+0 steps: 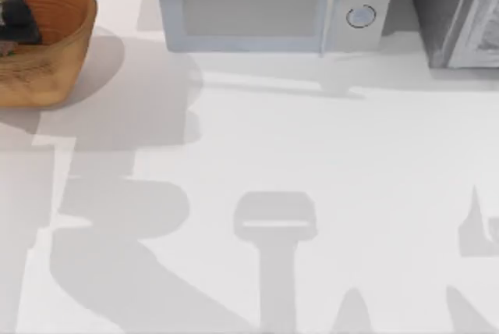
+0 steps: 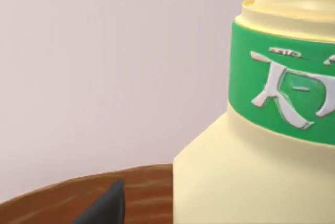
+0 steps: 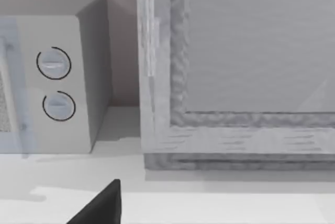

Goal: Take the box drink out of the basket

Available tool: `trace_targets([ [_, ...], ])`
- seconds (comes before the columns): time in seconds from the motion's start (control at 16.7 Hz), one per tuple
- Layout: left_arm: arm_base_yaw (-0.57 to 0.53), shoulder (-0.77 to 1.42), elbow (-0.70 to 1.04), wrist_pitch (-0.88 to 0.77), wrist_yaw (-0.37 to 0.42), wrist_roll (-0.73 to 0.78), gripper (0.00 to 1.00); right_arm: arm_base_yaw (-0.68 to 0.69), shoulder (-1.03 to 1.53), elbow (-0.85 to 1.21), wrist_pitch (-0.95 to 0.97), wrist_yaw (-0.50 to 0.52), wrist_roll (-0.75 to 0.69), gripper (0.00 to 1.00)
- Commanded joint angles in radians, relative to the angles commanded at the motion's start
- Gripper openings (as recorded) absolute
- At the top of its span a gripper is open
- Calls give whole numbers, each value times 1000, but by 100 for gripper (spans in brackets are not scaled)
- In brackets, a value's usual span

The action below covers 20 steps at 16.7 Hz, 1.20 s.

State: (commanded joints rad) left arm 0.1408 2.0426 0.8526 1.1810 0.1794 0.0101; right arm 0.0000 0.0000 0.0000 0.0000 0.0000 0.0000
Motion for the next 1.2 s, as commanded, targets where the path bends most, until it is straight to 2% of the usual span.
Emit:
trace_targets([
  [0.24, -8, 52, 88, -36, -7, 0, 100, 0, 0, 0, 0, 0, 0, 100],
  [0.54, -9, 57, 97, -39, -8, 0, 100, 0, 0, 0, 0, 0, 0, 100],
  [1.2, -9, 57, 97, -39, -8, 0, 17, 0, 0, 0, 0, 0, 0, 100],
])
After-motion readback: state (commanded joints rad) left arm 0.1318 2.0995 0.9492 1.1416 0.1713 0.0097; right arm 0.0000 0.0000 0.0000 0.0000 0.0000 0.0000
